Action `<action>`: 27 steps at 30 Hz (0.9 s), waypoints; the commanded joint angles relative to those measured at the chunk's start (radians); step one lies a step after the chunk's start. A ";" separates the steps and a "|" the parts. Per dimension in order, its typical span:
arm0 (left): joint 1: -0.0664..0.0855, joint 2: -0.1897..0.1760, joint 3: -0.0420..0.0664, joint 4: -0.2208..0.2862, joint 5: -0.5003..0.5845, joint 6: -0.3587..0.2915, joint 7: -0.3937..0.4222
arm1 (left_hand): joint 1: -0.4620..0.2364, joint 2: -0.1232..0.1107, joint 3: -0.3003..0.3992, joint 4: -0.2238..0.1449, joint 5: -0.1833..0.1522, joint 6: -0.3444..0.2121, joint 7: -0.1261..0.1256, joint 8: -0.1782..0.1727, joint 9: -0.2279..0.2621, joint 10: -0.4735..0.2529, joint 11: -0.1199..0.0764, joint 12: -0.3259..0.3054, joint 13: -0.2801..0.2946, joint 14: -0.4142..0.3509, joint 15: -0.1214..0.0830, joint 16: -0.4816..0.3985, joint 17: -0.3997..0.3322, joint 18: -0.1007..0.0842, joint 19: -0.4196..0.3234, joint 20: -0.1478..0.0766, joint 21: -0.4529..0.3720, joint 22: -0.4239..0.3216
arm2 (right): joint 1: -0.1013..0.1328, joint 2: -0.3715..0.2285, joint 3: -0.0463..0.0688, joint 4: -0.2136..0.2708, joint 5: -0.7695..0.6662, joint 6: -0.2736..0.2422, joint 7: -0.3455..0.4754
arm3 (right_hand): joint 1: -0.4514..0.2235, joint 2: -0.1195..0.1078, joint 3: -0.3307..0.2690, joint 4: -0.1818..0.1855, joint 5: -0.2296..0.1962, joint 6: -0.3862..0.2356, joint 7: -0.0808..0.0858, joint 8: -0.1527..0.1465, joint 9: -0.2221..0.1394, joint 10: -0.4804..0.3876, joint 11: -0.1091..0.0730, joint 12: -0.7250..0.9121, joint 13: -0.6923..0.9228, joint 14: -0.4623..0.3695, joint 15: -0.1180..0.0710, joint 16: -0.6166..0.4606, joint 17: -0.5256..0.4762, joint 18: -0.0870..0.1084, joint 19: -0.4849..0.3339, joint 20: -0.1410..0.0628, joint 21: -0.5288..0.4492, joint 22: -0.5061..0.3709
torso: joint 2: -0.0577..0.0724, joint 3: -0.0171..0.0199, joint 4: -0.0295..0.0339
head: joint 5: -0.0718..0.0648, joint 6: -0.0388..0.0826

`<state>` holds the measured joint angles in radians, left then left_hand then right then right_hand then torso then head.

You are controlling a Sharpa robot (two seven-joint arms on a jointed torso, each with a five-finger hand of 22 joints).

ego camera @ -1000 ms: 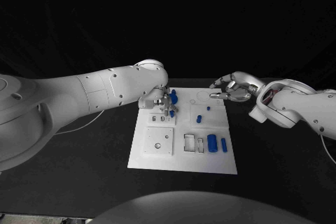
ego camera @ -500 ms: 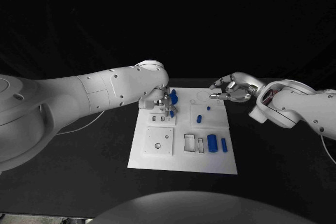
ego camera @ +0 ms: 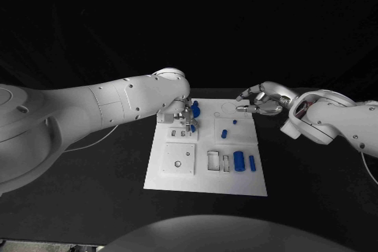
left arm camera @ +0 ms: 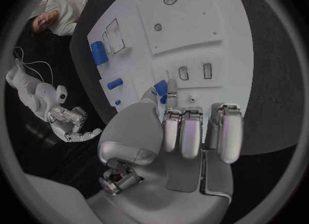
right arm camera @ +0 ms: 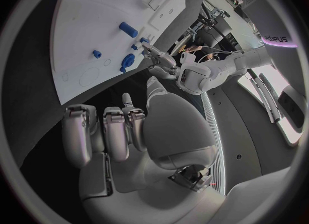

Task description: Assemble the parts on the task board

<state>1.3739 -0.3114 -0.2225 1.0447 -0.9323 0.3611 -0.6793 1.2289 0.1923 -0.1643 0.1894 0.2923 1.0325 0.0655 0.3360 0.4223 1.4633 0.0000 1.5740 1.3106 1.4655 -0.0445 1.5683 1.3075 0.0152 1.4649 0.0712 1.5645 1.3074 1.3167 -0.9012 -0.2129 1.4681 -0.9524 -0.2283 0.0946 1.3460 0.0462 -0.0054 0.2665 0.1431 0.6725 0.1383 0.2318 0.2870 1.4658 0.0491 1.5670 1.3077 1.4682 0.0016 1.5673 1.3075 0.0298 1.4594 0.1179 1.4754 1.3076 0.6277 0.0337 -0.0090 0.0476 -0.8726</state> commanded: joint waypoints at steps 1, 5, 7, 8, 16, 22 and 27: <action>0.000 0.003 0.001 0.000 0.006 0.002 0.005 | 0.013 -0.002 0.008 0.000 0.006 0.000 -0.005 -0.008 0.002 0.107 -0.001 -0.003 0.260 0.105 0.001 0.002 0.263 -0.009 0.084 -0.001 -0.004 0.242 | -0.001 0.000 0.000 0.000 -0.002 0.015 -0.003 | -0.001 0.008 -0.004 0.002 -0.001 0.003 0.001 -0.005 -0.001 0.105 0.008 0.004 0.263 0.103 0.006 0.003 0.263 0.002 0.012 0.002 -0.006 0.221 | 0.000 0.0002 -0.0006 | 0.001 0.000; 0.000 0.002 0.001 0.000 0.006 0.002 0.005 | 0.024 -0.006 0.022 -0.010 0.010 0.001 -0.006 -0.012 0.007 0.107 -0.002 -0.003 0.260 0.105 0.001 0.002 0.263 -0.009 0.084 -0.001 -0.004 0.242 | -0.001 0.000 0.000 0.000 -0.002 0.016 -0.005 | -0.002 0.008 -0.004 0.002 -0.001 0.004 0.001 -0.005 -0.001 0.105 0.008 0.004 0.263 0.103 0.006 0.003 0.263 0.003 0.009 0.002 -0.008 0.220 | 0.000 0.0002 -0.0001 | 0.001 0.000; 0.000 0.002 0.001 0.000 0.006 0.002 0.005 | 0.027 -0.008 0.026 -0.013 0.011 0.002 -0.007 -0.013 0.009 0.107 -0.003 -0.003 0.260 0.105 0.000 0.002 0.263 -0.009 0.084 -0.002 -0.005 0.242 | -0.001 -0.001 0.000 0.000 -0.002 0.017 -0.005 | -0.002 0.008 -0.004 0.002 -0.001 0.004 0.001 -0.005 -0.001 0.105 0.008 0.004 0.263 0.103 0.006 0.003 0.263 0.003 0.009 0.002 -0.008 0.220 | 0.000 0.0002 -0.0002 | 0.001 0.000; 0.000 0.003 0.001 0.000 0.006 0.002 0.005 | 0.029 -0.009 0.028 -0.015 0.012 0.003 -0.007 -0.013 0.010 0.107 -0.003 -0.003 0.260 0.105 0.000 0.002 0.263 -0.009 0.083 -0.002 -0.005 0.241 | -0.001 -0.001 0.000 0.000 -0.002 0.017 -0.005 | -0.002 0.009 -0.004 0.002 -0.001 0.004 0.001 -0.005 -0.001 0.105 0.008 0.004 0.263 0.103 0.006 0.003 0.263 0.003 0.009 0.002 -0.008 0.220 | 0.000 0.0000 -0.0001 | 0.001 0.000; 0.000 0.003 0.001 0.003 0.006 0.003 0.007 | 0.048 -0.023 0.055 -0.036 0.020 0.013 -0.013 -0.009 0.032 0.107 -0.008 -0.003 0.260 0.105 -0.005 0.002 0.263 -0.008 0.081 -0.006 -0.006 0.239 | -0.001 0.000 0.000 -0.001 -0.003 0.019 -0.007 | 0.000 0.008 -0.005 0.000 -0.001 0.004 0.001 -0.005 -0.002 0.105 0.008 0.004 0.263 0.103 0.006 0.003 0.263 0.003 0.008 0.002 -0.009 0.220 | 0.000 0.0002 -0.0001 | 0.003 0.000; -0.001 0.001 0.001 0.006 0.002 0.006 0.009 | 0.067 -0.050 0.101 -0.072 0.037 -0.017 -0.021 0.050 0.123 0.107 -0.016 -0.003 0.260 0.105 -0.011 0.002 0.263 -0.008 0.082 -0.015 -0.006 0.241 | -0.001 0.001 -0.001 -0.002 -0.003 0.021 -0.008 | 0.002 0.008 -0.005 -0.001 0.000 0.005 0.001 -0.004 -0.002 0.105 0.008 0.004 0.263 0.103 0.006 0.003 0.263 0.003 0.008 0.002 -0.010 0.220 | 0.000 0.0001 0.0000 | 0.003 0.000; -0.001 -0.001 0.001 0.007 -0.001 0.003 0.010 | 0.071 -0.069 0.159 -0.098 0.044 -0.072 -0.025 0.118 0.224 0.107 -0.021 -0.003 0.260 0.105 -0.017 0.002 0.263 -0.009 0.085 -0.019 -0.005 0.243 | -0.001 0.002 -0.001 -0.004 -0.004 0.023 -0.011 | 0.004 0.007 -0.005 -0.003 -0.001 0.005 0.001 -0.005 -0.003 0.105 0.008 0.004 0.263 0.103 0.006 0.003 0.263 0.004 0.006 0.002 -0.011 0.219 | 0.000 -0.0001 0.0000 | 0.005 0.000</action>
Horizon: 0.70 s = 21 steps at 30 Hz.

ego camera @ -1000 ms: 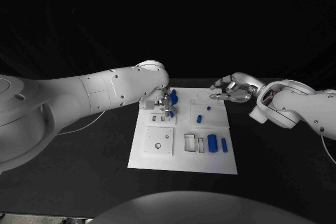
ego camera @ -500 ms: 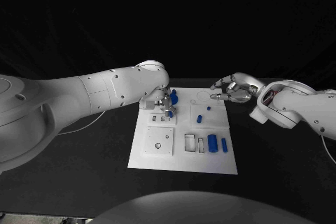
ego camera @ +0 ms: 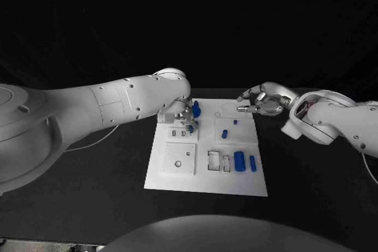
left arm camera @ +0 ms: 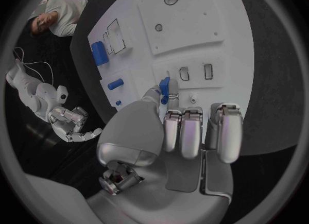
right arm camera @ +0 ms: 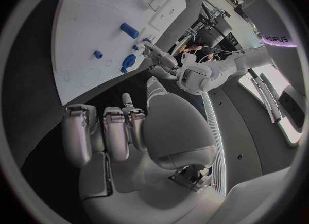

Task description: Assemble the parts on the task board

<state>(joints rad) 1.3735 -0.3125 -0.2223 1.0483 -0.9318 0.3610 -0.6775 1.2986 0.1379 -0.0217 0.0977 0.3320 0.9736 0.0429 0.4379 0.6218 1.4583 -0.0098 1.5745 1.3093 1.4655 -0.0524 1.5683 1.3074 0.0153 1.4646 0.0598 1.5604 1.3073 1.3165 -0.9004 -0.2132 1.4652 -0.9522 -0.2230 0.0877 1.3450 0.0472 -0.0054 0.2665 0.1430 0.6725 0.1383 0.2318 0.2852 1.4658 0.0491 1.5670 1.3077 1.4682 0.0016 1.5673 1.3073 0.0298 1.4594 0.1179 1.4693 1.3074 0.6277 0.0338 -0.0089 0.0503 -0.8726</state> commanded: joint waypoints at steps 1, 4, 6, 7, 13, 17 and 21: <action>0.000 -0.001 0.001 0.004 -0.002 0.001 0.009 | 0.000 -0.017 0.023 -0.009 0.004 -0.016 -0.003 0.021 0.034 0.112 -0.012 -0.004 0.262 0.105 -0.009 0.002 0.263 -0.009 0.086 -0.008 -0.001 0.244 | -0.001 0.001 0.000 -0.002 -0.004 0.018 -0.004 | 0.005 0.006 -0.005 -0.003 0.000 0.005 0.001 -0.005 -0.001 0.105 0.008 0.004 0.263 0.103 0.006 0.003 0.263 0.004 0.006 0.002 -0.005 0.219 | 0.000 -0.0002 -0.0003 | 0.003 0.000; 0.000 -0.004 0.001 0.008 -0.005 -0.007 0.010 | 0.000 -0.021 0.035 -0.012 0.004 -0.019 -0.005 0.029 0.047 0.112 -0.013 -0.004 0.262 0.105 -0.011 0.002 0.263 -0.009 0.087 -0.009 -0.001 0.245 | -0.001 0.001 0.000 -0.004 -0.004 0.019 -0.005 | 0.006 0.005 -0.006 -0.004 -0.001 0.005 0.000 -0.005 -0.001 0.105 0.008 0.004 0.263 0.103 0.006 0.003 0.263 0.004 0.005 0.002 -0.007 0.219 | 0.000 -0.0004 0.0001 | 0.003 0.000; 0.000 -0.007 0.001 0.013 -0.011 -0.014 0.011 | -0.003 -0.025 0.042 -0.013 0.003 -0.022 -0.005 0.034 0.055 0.112 -0.013 -0.004 0.262 0.105 -0.012 0.002 0.263 -0.010 0.088 -0.009 0.000 0.246 | -0.001 0.001 -0.001 -0.004 -0.004 0.019 -0.005 | 0.006 0.005 -0.006 -0.004 -0.001 0.005 0.000 -0.005 -0.001 0.105 0.008 0.004 0.263 0.103 0.006 0.003 0.263 0.004 0.005 0.002 -0.007 0.219 | 0.000 -0.0002 0.0001 | 0.003 0.000; 0.000 -0.009 0.001 0.016 -0.016 -0.016 0.011 | -0.006 -0.027 0.045 -0.012 -0.001 -0.023 -0.005 0.037 0.060 0.112 -0.014 -0.004 0.262 0.105 -0.012 0.002 0.263 -0.010 0.088 -0.010 0.000 0.247 | -0.001 0.001 -0.001 -0.005 -0.004 0.019 -0.005 | 0.006 0.005 -0.006 -0.004 -0.001 0.005 0.000 -0.005 -0.001 0.105 0.008 0.004 0.263 0.103 0.006 0.003 0.263 0.004 0.005 0.002 -0.007 0.219 | 0.000 -0.0002 0.0002 | 0.002 0.000; 0.001 -0.031 0.001 0.049 -0.044 -0.037 0.013 | -0.024 -0.034 0.061 -0.004 -0.026 -0.031 -0.005 0.045 0.079 0.112 -0.015 -0.004 0.262 0.105 -0.014 0.002 0.263 -0.010 0.088 -0.011 0.000 0.247 | -0.001 0.002 -0.001 -0.007 -0.004 0.020 -0.006 | 0.007 0.004 -0.006 -0.005 -0.001 0.005 0.000 -0.005 -0.002 0.105 0.008 0.004 0.263 0.103 0.006 0.003 0.263 0.005 0.003 0.002 -0.008 0.218 | -0.001 0.0002 0.0006 | 0.004 0.000; 0.004 -0.055 0.002 0.085 -0.069 -0.057 0.014 | -0.031 -0.036 0.066 0.000 -0.033 -0.036 -0.005 0.045 0.084 0.112 -0.015 -0.004 0.262 0.105 -0.015 0.002 0.263 -0.010 0.089 -0.012 0.000 0.247 | -0.002 0.002 -0.001 -0.008 -0.004 0.020 -0.004 | 0.008 0.003 -0.007 -0.007 -0.001 0.005 0.000 -0.005 -0.002 0.105 0.008 0.004 0.263 0.103 0.006 0.003 0.263 0.005 0.001 0.002 -0.011 0.217 | -0.001 0.0003 0.0006 | 0.006 0.000; 0.009 -0.093 0.004 0.134 -0.093 -0.084 0.013 | -0.039 -0.039 0.071 0.005 -0.041 -0.038 -0.004 0.045 0.089 0.112 -0.015 -0.004 0.262 0.105 -0.015 0.002 0.263 -0.010 0.090 -0.013 0.001 0.248 | -0.003 0.002 -0.001 -0.009 -0.004 0.020 -0.003 | 0.009 0.003 -0.007 -0.008 -0.002 0.004 0.000 -0.006 -0.003 0.105 0.008 0.004 0.263 0.103 0.006 0.003 0.263 0.006 0.000 0.002 -0.012 0.217 | -0.001 0.0002 0.0007 | 0.009 0.000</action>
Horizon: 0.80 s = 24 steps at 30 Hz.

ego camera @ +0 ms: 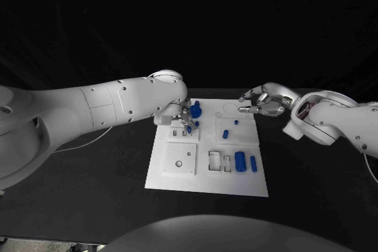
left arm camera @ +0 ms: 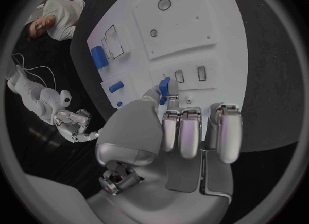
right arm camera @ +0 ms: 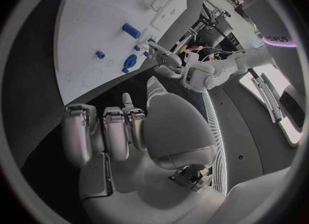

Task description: Assemble the parts on the task board

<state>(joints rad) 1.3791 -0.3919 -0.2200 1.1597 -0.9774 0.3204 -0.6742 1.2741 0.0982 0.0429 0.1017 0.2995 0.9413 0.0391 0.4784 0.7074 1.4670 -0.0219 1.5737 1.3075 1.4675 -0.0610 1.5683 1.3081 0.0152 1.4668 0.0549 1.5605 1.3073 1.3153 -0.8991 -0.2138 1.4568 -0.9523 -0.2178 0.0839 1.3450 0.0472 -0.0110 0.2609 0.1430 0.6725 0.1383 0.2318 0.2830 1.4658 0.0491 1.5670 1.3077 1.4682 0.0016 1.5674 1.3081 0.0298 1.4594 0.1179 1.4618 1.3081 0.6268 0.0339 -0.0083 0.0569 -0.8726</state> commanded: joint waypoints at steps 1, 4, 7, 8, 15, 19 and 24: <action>0.005 -0.023 0.002 0.035 -0.053 -0.052 0.009 | -0.016 0.001 0.007 0.003 -0.010 -0.006 0.000 0.005 0.004 0.104 -0.003 -0.003 0.263 0.103 -0.007 0.002 0.263 -0.010 0.088 -0.008 0.001 0.248 | -0.002 0.000 0.000 -0.001 -0.004 0.015 0.001 | 0.010 0.003 -0.002 -0.003 -0.002 0.003 0.000 -0.007 -0.002 0.105 0.008 0.004 0.263 0.103 0.006 0.003 0.263 0.006 -0.002 0.002 -0.006 0.215 | -0.001 0.0002 0.0004 | 0.003 0.000; 0.006 -0.045 0.002 0.061 -0.065 -0.073 0.010 | -0.020 0.001 0.010 0.006 -0.013 -0.009 0.000 0.002 0.005 0.104 -0.003 -0.003 0.263 0.103 -0.007 0.002 0.263 -0.010 0.088 -0.008 0.001 0.249 | -0.003 0.000 -0.001 -0.002 -0.004 0.015 0.002 | 0.010 0.003 -0.002 -0.003 -0.002 0.003 0.000 -0.007 -0.002 0.105 0.008 0.004 0.263 0.103 0.006 0.003 0.263 0.006 -0.002 0.002 -0.006 0.215 | 0.000 0.0001 0.0007 | 0.005 0.000; 0.007 -0.076 0.002 0.101 -0.077 -0.106 0.009 | -0.028 -0.003 0.016 0.014 -0.023 -0.011 0.002 -0.008 0.003 0.104 -0.002 -0.003 0.263 0.103 -0.007 0.002 0.263 -0.011 0.090 -0.008 0.001 0.250 | -0.006 -0.003 -0.001 -0.002 -0.004 0.013 0.004 | 0.011 0.003 -0.002 -0.004 -0.002 0.001 0.000 -0.008 -0.002 0.105 0.008 0.004 0.263 0.103 0.007 0.003 0.263 0.006 -0.002 0.002 -0.007 0.215 | 0.000 -0.0016 0.0013 | 0.007 0.000; 0.007 -0.084 0.001 0.112 -0.081 -0.116 0.009 | -0.030 -0.003 0.018 0.016 -0.026 -0.011 0.002 -0.010 0.002 0.104 -0.002 -0.003 0.263 0.103 -0.007 0.002 0.263 -0.011 0.090 -0.008 0.001 0.250 | -0.007 -0.004 -0.001 -0.002 -0.004 0.012 0.005 | 0.011 0.003 -0.002 -0.004 -0.002 0.001 0.000 -0.008 -0.002 0.105 0.008 0.004 0.263 0.103 0.007 0.003 0.263 0.006 -0.002 0.002 -0.007 0.215 | 0.000 -0.0022 0.0016 | 0.008 0.000; 0.005 -0.131 0.000 0.175 -0.108 -0.206 0.010 | -0.043 -0.006 0.024 0.029 -0.041 -0.006 0.004 -0.018 0.002 0.104 -0.001 -0.003 0.263 0.103 -0.006 0.002 0.263 -0.011 0.092 -0.008 0.003 0.251 | -0.018 -0.008 -0.001 -0.005 -0.002 0.009 0.008 | 0.014 0.003 -0.003 -0.006 -0.001 -0.002 0.000 -0.010 -0.004 0.105 0.008 0.004 0.263 0.103 0.006 0.003 0.263 0.007 -0.004 0.002 -0.009 0.214 | 0.000 -0.0016 0.0014 | 0.018 0.000; 0.001 -0.150 -0.001 0.202 -0.113 -0.256 0.012 | -0.051 -0.009 0.025 0.037 -0.044 -0.006 0.004 -0.023 0.002 0.104 0.000 -0.003 0.263 0.103 -0.006 0.002 0.263 -0.011 0.091 -0.008 0.002 0.251 | -0.024 -0.007 -0.001 -0.009 -0.001 0.008 0.009 | 0.014 0.003 -0.003 -0.006 -0.001 -0.002 0.000 -0.010 -0.004 0.105 0.008 0.004 0.263 0.103 0.006 0.003 0.263 0.007 -0.004 0.002 -0.009 0.214 | -0.001 -0.0001 0.0004 | 0.026 0.000; -0.008 -0.164 -0.002 0.219 -0.113 -0.302 0.014 | -0.056 -0.011 0.027 0.044 -0.046 -0.002 0.004 -0.026 0.002 0.104 0.000 -0.003 0.263 0.103 -0.007 0.002 0.263 -0.012 0.093 -0.008 0.003 0.252 | -0.029 -0.003 -0.001 -0.014 0.001 0.004 0.015 | 0.015 0.003 -0.003 -0.007 -0.001 -0.004 0.000 -0.011 -0.005 0.105 0.008 0.004 0.263 0.103 0.006 0.003 0.263 0.007 -0.005 0.002 -0.010 0.214 | -0.002 -0.0002 -0.0005 | 0.030 0.000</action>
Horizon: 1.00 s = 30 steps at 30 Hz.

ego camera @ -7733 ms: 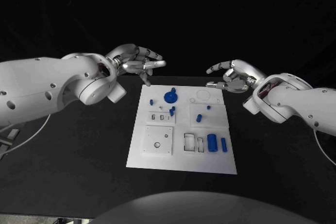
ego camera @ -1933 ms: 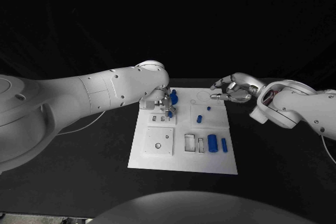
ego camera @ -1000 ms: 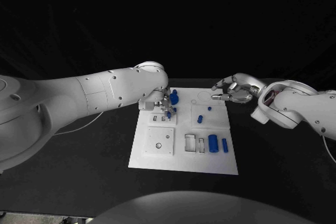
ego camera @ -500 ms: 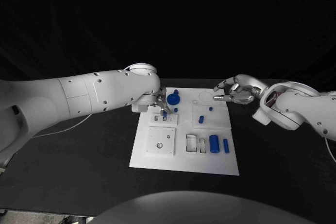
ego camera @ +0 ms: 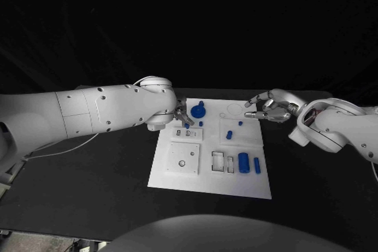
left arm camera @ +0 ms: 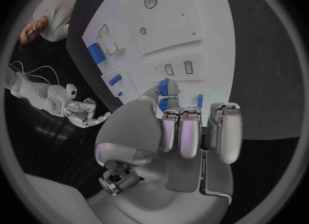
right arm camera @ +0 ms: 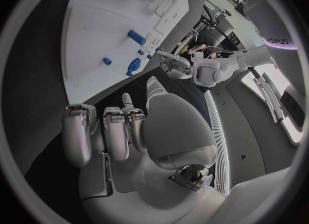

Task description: Assemble the parts on the task board

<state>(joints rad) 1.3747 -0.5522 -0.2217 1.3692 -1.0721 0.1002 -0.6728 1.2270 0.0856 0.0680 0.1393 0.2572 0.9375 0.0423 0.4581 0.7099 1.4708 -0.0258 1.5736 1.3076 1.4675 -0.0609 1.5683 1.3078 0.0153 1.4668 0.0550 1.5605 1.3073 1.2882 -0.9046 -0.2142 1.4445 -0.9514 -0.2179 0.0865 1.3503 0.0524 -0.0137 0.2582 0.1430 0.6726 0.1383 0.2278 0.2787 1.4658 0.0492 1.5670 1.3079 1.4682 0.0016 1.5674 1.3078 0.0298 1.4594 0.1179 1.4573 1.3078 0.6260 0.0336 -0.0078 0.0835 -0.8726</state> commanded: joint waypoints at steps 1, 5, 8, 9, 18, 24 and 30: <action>-0.006 -0.006 0.000 0.013 -0.018 -0.089 0.013 | -0.010 0.001 0.002 0.008 -0.004 0.003 0.001 -0.006 -0.001 0.100 0.003 -0.003 0.263 0.103 -0.007 0.003 0.263 -0.012 0.093 -0.008 0.003 0.253 | -0.003 0.003 0.000 -0.002 0.000 0.003 0.014 | 0.009 -0.003 0.000 -0.005 -0.001 -0.004 0.000 -0.007 -0.001 0.105 0.008 0.004 0.263 0.103 0.006 0.003 0.263 0.007 -0.005 0.002 -0.005 0.214 | -0.002 0.0004 -0.0009 | 0.003 0.000; -0.016 -0.016 -0.001 0.022 -0.015 -0.114 0.014 | -0.012 0.000 0.003 0.011 -0.004 0.004 0.001 -0.007 0.000 0.100 0.003 -0.003 0.263 0.103 -0.007 0.003 0.263 -0.012 0.094 -0.008 0.004 0.254 | -0.005 0.006 0.000 -0.005 0.002 0.001 0.017 | 0.010 -0.003 0.000 -0.005 -0.001 -0.004 0.000 -0.007 -0.001 0.105 0.008 0.004 0.263 0.103 0.006 0.003 0.263 0.007 -0.006 0.002 -0.006 0.214 | -0.002 0.0015 -0.0010 | 0.006 0.000; -0.021 -0.020 -0.001 0.025 -0.004 -0.116 0.015 | -0.014 0.000 0.004 0.014 -0.004 0.006 0.000 -0.008 0.000 0.100 0.003 -0.003 0.263 0.103 -0.007 0.003 0.263 -0.012 0.093 -0.009 0.003 0.252 | -0.007 0.008 0.000 -0.007 0.003 0.000 0.020 | 0.010 -0.003 0.000 -0.005 -0.001 -0.004 0.000 -0.007 -0.001 0.105 0.008 0.004 0.263 0.103 0.006 0.003 0.263 0.007 -0.006 0.002 -0.006 0.214 | -0.003 0.0018 -0.0008 | 0.010 0.000; -0.023 -0.021 -0.001 0.026 -0.001 -0.116 0.015 | -0.014 0.000 0.004 0.014 -0.004 0.006 0.000 -0.008 0.000 0.100 0.003 -0.003 0.263 0.103 -0.007 0.003 0.263 -0.012 0.093 -0.009 0.003 0.252 | -0.007 0.008 0.000 -0.008 0.003 -0.001 0.021 | 0.010 -0.003 0.000 -0.005 -0.001 -0.004 0.000 -0.007 -0.001 0.105 0.008 0.004 0.263 0.103 0.006 0.003 0.263 0.007 -0.006 0.002 -0.006 0.214 | -0.003 0.0018 -0.0010 | 0.010 0.000; -0.037 -0.018 -0.002 0.023 0.009 -0.103 0.013 | -0.013 0.001 0.007 0.017 -0.003 0.007 -0.001 -0.010 0.000 0.100 0.003 -0.003 0.263 0.103 -0.007 0.003 0.263 -0.011 0.091 -0.009 0.002 0.251 | -0.011 0.011 0.000 -0.011 0.006 -0.006 0.027 | 0.010 -0.003 0.000 -0.005 -0.001 -0.004 0.000 -0.007 -0.001 0.105 0.008 0.004 0.263 0.103 0.006 0.003 0.263 0.007 -0.006 0.002 -0.006 0.214 | -0.001 0.0011 -0.0017 | 0.014 0.000; -0.042 -0.020 -0.002 0.022 0.010 -0.092 0.011 | -0.010 0.001 0.012 0.018 0.002 0.010 -0.002 -0.011 0.001 0.100 0.002 -0.003 0.263 0.103 -0.008 0.003 0.263 -0.011 0.091 -0.009 0.002 0.251 | -0.012 0.012 0.000 -0.012 0.007 -0.005 0.027 | 0.011 -0.003 0.000 -0.006 -0.001 -0.004 0.000 -0.007 -0.002 0.105 0.008 0.004 0.263 0.103 0.006 0.003 0.263 0.007 -0.005 0.002 -0.006 0.214 | 0.000 0.0008 -0.0015 | 0.015 0.000; -0.044 -0.023 -0.002 0.022 0.013 -0.071 0.010 | -0.010 0.001 0.015 0.019 0.005 0.011 -0.002 -0.012 0.001 0.100 0.001 -0.003 0.263 0.103 -0.008 0.003 0.263 -0.009 0.085 -0.009 -0.003 0.245 | -0.012 0.013 0.000 -0.013 0.007 -0.003 0.026 | 0.011 -0.003 0.000 -0.006 -0.001 -0.004 0.000 -0.007 -0.002 0.105 0.008 0.004 0.263 0.103 0.006 0.003 0.263 0.007 -0.005 0.002 -0.006 0.214 | 0.000 0.0005 -0.0010 | 0.016 0.000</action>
<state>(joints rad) 1.3315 -0.5757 -0.2243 1.3902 -1.0674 0.0070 -0.6692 1.2231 0.0894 0.0805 0.1571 0.2573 0.9416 0.0387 0.4509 0.7099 1.4705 -0.0254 1.5737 1.3078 1.4675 -0.0609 1.5683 1.3075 0.0152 1.4667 0.0551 1.5605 1.3079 1.2772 -0.8929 -0.2143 1.4314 -0.9442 -0.2228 0.1024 1.3503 0.0524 -0.0137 0.2582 0.1430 0.6726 0.1383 0.2241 0.2780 1.4658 0.0492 1.5670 1.3078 1.4682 0.0016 1.5674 1.3075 0.0298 1.4594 0.1179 1.4573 1.3075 0.6256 0.0341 -0.0093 0.0990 -0.8726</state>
